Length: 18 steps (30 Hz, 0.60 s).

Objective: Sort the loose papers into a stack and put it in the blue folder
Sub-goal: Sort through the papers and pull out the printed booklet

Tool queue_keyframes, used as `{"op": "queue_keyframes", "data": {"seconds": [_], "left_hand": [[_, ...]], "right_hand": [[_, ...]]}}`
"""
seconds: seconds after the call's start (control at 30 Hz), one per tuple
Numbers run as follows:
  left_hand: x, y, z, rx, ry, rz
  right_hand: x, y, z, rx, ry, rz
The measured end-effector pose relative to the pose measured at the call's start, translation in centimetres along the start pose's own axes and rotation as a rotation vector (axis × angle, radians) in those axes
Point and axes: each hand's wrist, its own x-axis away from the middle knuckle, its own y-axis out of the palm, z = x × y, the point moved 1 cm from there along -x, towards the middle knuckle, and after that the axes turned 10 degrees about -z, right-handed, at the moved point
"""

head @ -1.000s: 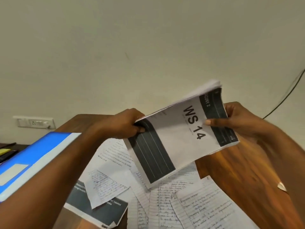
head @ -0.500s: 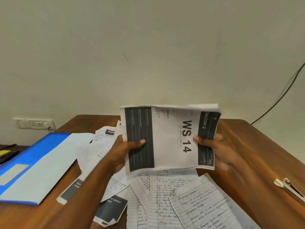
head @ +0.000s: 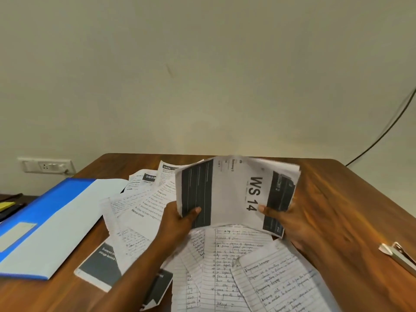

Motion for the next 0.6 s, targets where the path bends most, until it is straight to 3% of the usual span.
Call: {"op": "queue_keyframes", "data": {"seconds": [0.6], "left_hand": [[-1.4, 0.4, -1.1, -0.072, -0.027, 0.047]], "right_hand": [[-0.6, 0.6, 1.1, 0.105, 0.114, 0.001]]}}
